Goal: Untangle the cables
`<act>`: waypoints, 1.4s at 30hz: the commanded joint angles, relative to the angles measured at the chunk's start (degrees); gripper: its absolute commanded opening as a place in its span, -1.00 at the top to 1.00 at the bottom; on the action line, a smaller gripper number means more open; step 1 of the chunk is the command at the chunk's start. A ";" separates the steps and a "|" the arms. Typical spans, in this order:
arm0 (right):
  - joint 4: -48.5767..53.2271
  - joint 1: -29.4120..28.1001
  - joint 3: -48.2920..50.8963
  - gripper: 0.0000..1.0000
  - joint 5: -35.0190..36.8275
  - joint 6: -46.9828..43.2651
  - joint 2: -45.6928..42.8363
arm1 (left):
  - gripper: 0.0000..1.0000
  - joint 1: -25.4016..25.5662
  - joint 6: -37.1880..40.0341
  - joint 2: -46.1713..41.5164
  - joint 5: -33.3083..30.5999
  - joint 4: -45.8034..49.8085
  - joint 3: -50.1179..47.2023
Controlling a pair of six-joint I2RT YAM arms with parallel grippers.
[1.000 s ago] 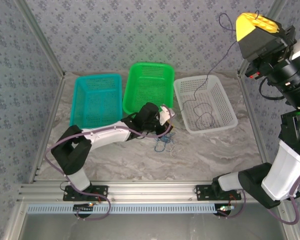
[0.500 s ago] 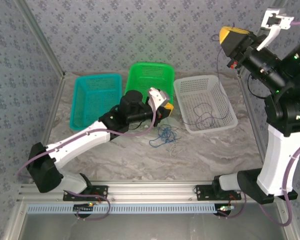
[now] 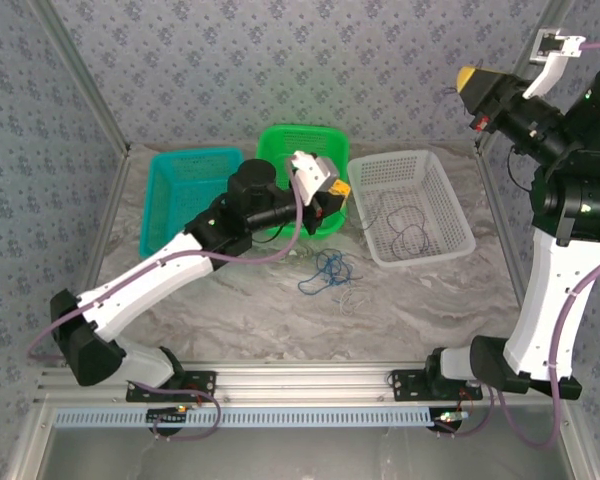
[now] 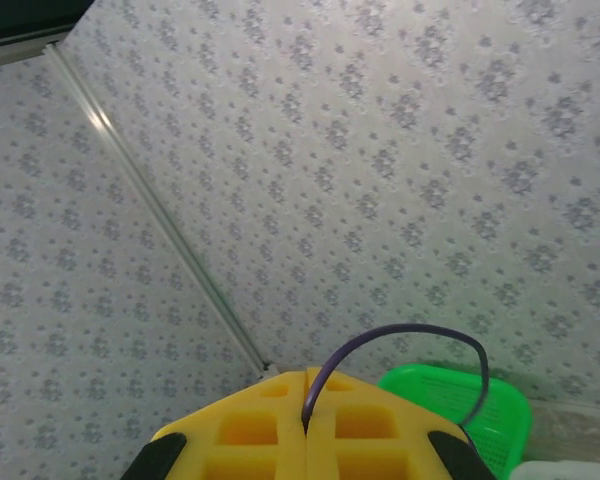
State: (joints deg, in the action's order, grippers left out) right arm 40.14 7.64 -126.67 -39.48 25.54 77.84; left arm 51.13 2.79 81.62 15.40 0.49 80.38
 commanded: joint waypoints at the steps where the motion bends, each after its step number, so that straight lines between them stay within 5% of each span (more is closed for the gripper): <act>1: 1.06 1.55 0.63 1.00 -0.95 -2.98 1.15 | 0.97 -0.09 1.59 5.71 0.57 1.95 3.24; 15: 1.56 4.62 22.38 1.00 6.28 -12.18 0.59 | 1.00 -2.42 -5.21 41.05 5.98 12.35 36.16; 26: 1.77 4.74 39.59 1.00 14.19 -14.92 5.99 | 0.81 -3.18 -6.32 70.10 1.76 43.06 80.63; 27: 1.78 4.54 40.91 1.00 13.75 -14.75 6.71 | 0.76 -3.31 -7.04 70.87 1.60 43.44 80.92; 31: 4.03 1.41 41.86 0.98 15.50 -15.23 10.04 | 0.05 -3.60 -8.85 70.94 -0.72 45.27 79.32; 36: 5.18 -1.08 41.40 0.50 21.81 -15.22 12.46 | -0.98 -3.65 -8.16 69.12 -4.16 50.49 79.00; 40: 6.28 -1.18 40.40 -0.37 24.37 -14.29 12.26 | -0.99 -3.18 -6.68 64.89 -5.25 49.17 75.80; 42: 7.43 -1.14 39.39 -0.38 24.57 -14.47 12.25 | -0.99 -2.93 -6.61 62.41 -5.69 46.96 73.40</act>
State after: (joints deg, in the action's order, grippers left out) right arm 44.93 6.28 -84.86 -17.69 11.07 90.35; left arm 47.75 -4.58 150.39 11.62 46.94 155.54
